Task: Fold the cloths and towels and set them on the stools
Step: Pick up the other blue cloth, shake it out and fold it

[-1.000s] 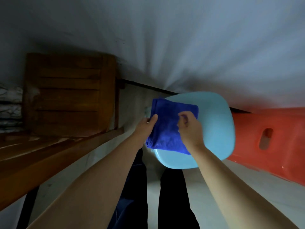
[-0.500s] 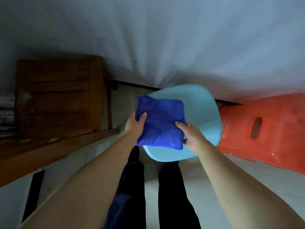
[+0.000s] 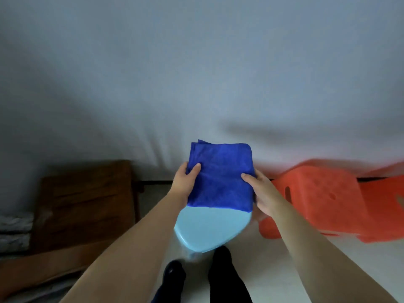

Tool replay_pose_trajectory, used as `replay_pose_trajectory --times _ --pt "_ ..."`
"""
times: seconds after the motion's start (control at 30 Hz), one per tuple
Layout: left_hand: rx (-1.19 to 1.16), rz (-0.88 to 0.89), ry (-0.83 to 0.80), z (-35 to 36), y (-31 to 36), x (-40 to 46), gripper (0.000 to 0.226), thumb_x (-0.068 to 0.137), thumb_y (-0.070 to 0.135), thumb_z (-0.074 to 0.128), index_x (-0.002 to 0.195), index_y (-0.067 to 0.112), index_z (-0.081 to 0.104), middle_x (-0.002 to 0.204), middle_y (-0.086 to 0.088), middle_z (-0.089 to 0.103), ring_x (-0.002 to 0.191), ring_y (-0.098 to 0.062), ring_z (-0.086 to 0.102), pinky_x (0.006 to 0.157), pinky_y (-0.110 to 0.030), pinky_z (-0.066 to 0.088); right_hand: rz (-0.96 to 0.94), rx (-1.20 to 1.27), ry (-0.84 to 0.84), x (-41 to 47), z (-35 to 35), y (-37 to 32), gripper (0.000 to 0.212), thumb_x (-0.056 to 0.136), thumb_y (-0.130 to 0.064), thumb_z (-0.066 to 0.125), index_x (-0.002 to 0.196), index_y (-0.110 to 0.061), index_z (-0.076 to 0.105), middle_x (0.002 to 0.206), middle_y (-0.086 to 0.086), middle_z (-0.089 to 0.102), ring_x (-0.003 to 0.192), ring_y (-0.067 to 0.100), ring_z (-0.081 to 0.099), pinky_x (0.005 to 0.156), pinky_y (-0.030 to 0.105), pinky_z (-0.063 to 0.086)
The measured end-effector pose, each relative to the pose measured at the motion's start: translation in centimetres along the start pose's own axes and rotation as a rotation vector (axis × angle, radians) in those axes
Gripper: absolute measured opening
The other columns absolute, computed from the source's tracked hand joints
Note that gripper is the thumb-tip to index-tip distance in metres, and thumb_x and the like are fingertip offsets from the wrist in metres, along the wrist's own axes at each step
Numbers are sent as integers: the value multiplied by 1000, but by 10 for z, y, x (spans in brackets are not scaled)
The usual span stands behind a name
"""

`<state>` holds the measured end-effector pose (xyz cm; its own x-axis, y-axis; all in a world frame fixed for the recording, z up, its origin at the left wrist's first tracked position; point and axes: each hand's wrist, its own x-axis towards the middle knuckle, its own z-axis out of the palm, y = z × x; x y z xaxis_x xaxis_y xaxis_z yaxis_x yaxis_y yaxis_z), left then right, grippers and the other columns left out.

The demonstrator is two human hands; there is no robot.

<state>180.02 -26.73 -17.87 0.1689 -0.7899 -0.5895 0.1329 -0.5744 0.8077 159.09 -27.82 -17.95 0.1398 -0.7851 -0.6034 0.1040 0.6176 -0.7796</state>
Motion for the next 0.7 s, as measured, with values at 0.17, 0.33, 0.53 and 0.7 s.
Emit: replay_pose_trajectory --times 0.17,0.33,0.53,0.7 --pt "111 119 -183 13 36 -24 13 91 36 57 97 25 59 105 -1 68 97 -24 65 88 -44 55 -179 143 183 -56 4 -2 26 94 -14 54 119 -21 58 113 0 69 103 17 67 80 31 54" --pt "260 207 -373 58 41 -58 10 94 27 55 94 18 57 93 1 65 82 -18 61 73 -30 54 -300 242 452 -116 -18 22 24 91 -14 57 114 -21 59 112 2 69 102 21 67 82 37 55" --pt "406 287 -643 160 27 -111 17 95 25 52 105 12 56 102 -4 65 91 -22 62 86 -41 53 -366 360 665 -205 -94 35 27 94 -5 52 113 -25 54 115 0 62 96 16 62 87 39 52" --pt "480 358 -817 273 -5 -178 19 95 25 51 110 13 54 99 0 63 88 -18 60 76 -30 51 -426 383 831 -293 -182 54 36 94 -6 51 124 -27 48 112 -7 62 95 9 61 71 27 52"
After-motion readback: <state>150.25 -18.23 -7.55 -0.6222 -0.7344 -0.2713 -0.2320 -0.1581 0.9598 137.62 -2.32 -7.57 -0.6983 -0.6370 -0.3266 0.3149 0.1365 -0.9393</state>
